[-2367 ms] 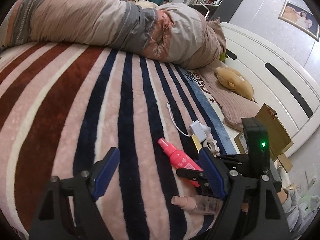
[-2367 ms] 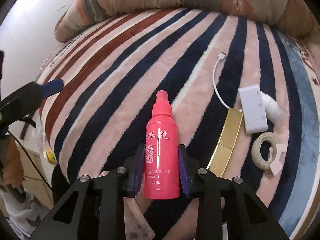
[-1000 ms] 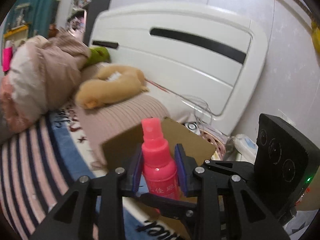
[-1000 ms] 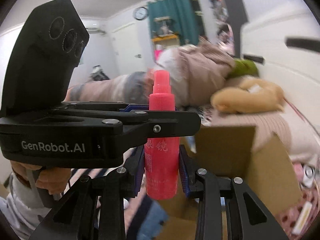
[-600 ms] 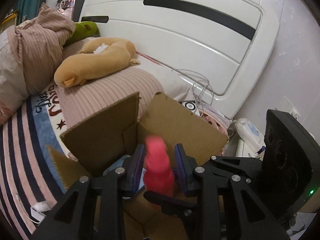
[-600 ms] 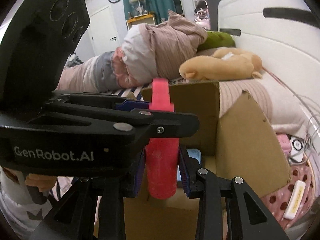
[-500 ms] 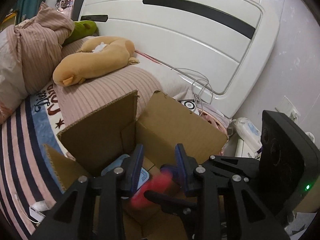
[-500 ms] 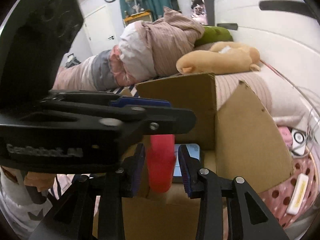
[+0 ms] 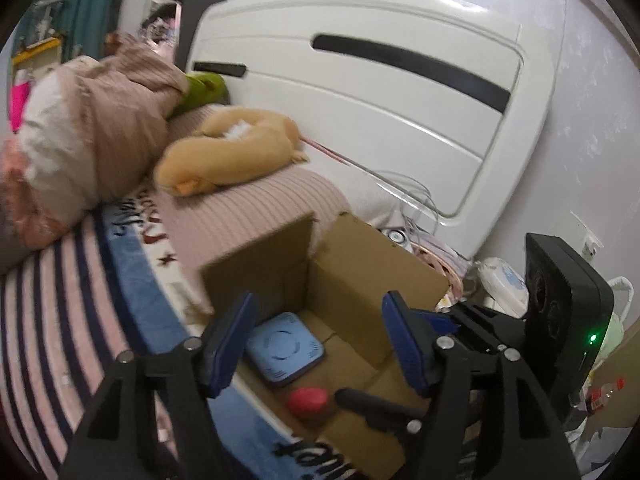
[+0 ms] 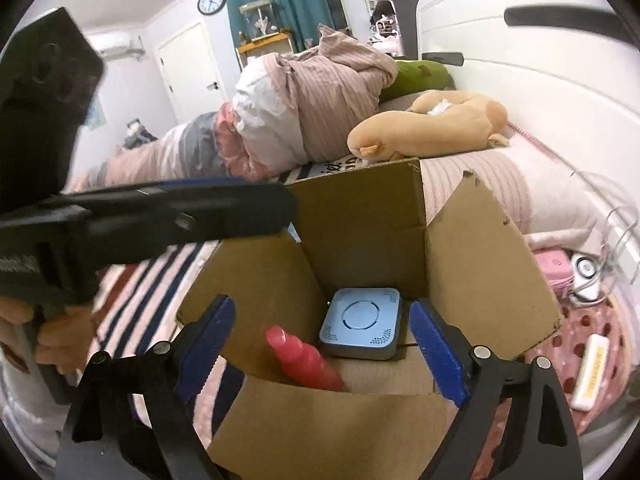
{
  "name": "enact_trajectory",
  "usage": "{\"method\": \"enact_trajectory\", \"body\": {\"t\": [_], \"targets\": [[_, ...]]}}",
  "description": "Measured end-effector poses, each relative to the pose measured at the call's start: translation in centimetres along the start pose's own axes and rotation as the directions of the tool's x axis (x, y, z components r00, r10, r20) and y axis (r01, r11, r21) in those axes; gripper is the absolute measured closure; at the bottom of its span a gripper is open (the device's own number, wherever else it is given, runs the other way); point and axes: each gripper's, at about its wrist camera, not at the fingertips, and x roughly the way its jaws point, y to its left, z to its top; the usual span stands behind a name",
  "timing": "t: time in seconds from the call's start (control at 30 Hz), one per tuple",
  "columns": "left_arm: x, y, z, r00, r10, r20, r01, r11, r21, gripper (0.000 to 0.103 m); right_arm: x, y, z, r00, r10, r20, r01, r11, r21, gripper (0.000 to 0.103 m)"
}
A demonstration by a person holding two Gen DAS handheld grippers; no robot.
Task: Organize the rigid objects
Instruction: 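Lower the pink spray bottle into the box and release it, then grasp the clear perfume bottle with the left gripper while the right grasps the lens case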
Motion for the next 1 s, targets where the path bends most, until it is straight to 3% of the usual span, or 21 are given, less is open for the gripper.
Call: {"method": "enact_trajectory", "body": {"t": [0.03,0.1,0.27,0.47,0.63,0.7,0.83,0.93,1.0], "targets": [[-0.8,0.4,-0.3,1.0,0.012,0.01,-0.012,1.0,-0.006,0.039,-0.2,0.6,0.0,1.0,-0.011,0.009,0.011,1.0,-0.018,0.012],[-2.6,1.5,-0.9,0.999,0.045,0.031,-0.044,0.999,-0.023,0.038,-0.7,2.0,0.0,0.999,-0.019,0.037,0.022,0.997,-0.075,0.0],[-8.1,5.4,-3.4,0.983,0.159,0.09,-0.15,0.984,-0.091,0.033,-1.9,6.8,0.5,0.997,-0.004,0.076,0.021,0.976,-0.216,0.0],[-13.6,10.5,-8.5,0.939,0.322,0.118,-0.295,0.934,-0.201,0.025,-1.0,12.8,1.1,0.992,0.126,0.025,-0.112,0.944,-0.309,0.0],[-15.9,14.5,-14.7,0.909,0.411,0.066,-0.371,0.872,-0.319,0.025,1.4,17.5,-0.3,0.959,0.277,-0.06,-0.281,0.903,-0.325,0.0],[-15.7,15.6,-17.3,0.903,0.428,0.027,-0.392,0.849,-0.354,0.025,2.5,18.8,-1.4,0.952,0.292,-0.094,-0.307,0.892,-0.333,0.004],[-14.2,16.8,-22.1,0.916,0.398,-0.042,-0.381,0.836,-0.394,0.025,5.7,20.0,-4.6,0.945,0.269,-0.184,-0.317,0.891,-0.325,0.015],[-12.4,16.8,-24.8,0.931,0.354,-0.091,-0.358,0.833,-0.422,0.025,8.8,18.8,-7.2,0.93,0.249,-0.271,-0.316,0.917,-0.244,0.018],[-11.2,16.2,-26.4,0.944,0.311,-0.112,-0.328,0.84,-0.432,0.025,10.1,18.1,-8.6,0.924,0.227,-0.307,-0.296,0.933,-0.203,0.028]]}}
